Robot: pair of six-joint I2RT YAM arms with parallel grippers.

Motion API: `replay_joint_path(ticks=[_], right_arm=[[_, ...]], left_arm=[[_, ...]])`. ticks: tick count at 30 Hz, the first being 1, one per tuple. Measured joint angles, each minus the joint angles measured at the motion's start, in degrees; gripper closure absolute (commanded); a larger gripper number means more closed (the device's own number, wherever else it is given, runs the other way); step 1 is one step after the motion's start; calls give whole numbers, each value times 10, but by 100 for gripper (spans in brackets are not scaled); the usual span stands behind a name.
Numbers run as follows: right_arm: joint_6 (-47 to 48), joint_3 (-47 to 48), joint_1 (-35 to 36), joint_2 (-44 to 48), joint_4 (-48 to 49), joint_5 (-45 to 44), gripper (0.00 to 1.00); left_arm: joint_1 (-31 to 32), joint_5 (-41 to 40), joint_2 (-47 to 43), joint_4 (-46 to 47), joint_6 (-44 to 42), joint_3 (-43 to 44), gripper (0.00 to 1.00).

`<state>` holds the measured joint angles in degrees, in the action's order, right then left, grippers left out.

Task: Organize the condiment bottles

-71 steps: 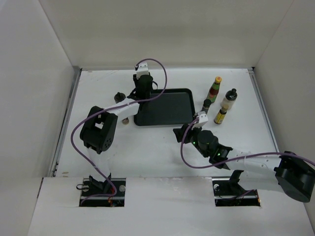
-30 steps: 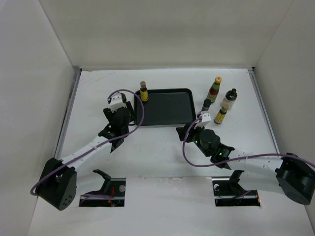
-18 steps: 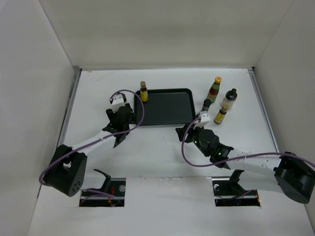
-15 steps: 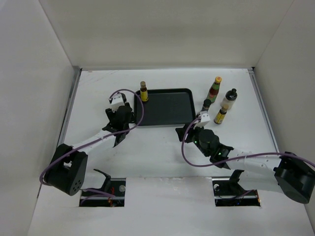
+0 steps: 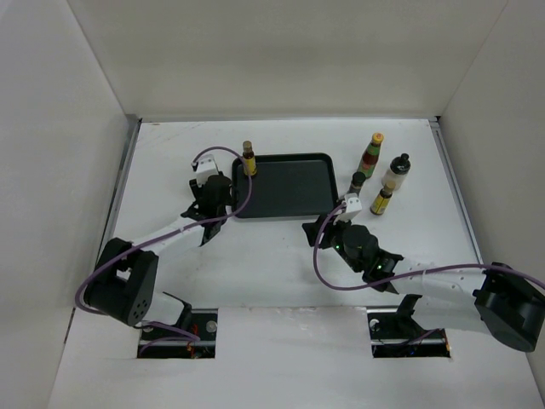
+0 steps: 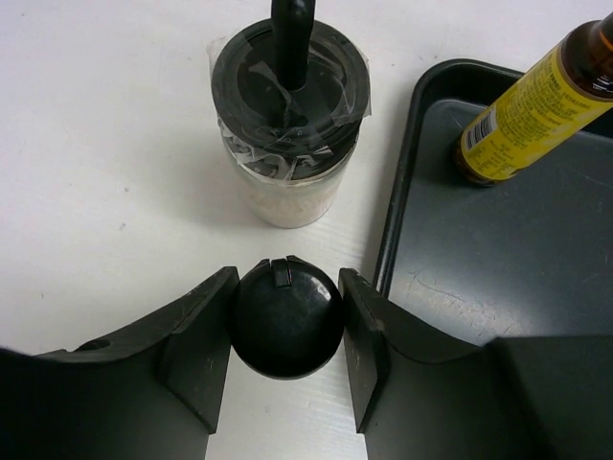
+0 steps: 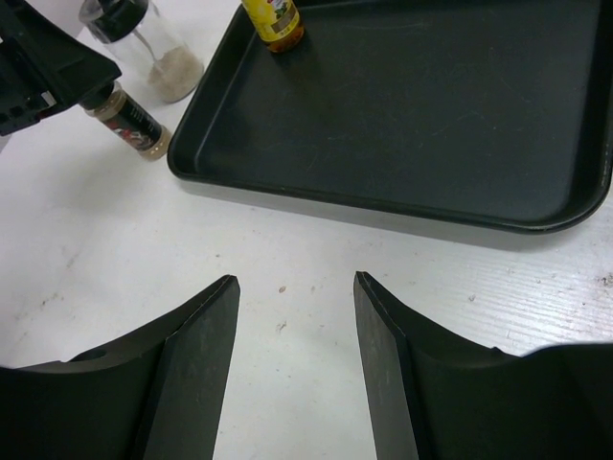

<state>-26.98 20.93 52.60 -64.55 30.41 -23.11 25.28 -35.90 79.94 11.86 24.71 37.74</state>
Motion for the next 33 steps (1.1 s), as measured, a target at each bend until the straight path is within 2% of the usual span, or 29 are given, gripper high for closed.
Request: replay_joint_path(ticks=[5, 9, 11, 16, 24, 27, 33], right_arm=[[0, 0, 0, 0, 0, 0, 42], [0, 0, 0, 0, 0, 0, 41], [0, 0, 0, 0, 0, 0, 40], [0, 0, 0, 5, 0, 0, 40], [-1, -2, -6, 35, 2, 0, 40], [-1, -3, -9, 36, 2, 0, 40], [-1, -3, -9, 36, 2, 0, 40]], left_arm=[[16, -19, -48, -24, -9, 0, 71], [67, -48, -124, -33, -22, 18, 72], [97, -55, -122, -31, -25, 54, 72], [149, -50, -3, 5, -33, 172, 72], [152, -17, 237, 17, -52, 321, 73], [148, -10, 289, 21, -66, 364, 73], [131, -3, 333, 34, -79, 412, 73]])
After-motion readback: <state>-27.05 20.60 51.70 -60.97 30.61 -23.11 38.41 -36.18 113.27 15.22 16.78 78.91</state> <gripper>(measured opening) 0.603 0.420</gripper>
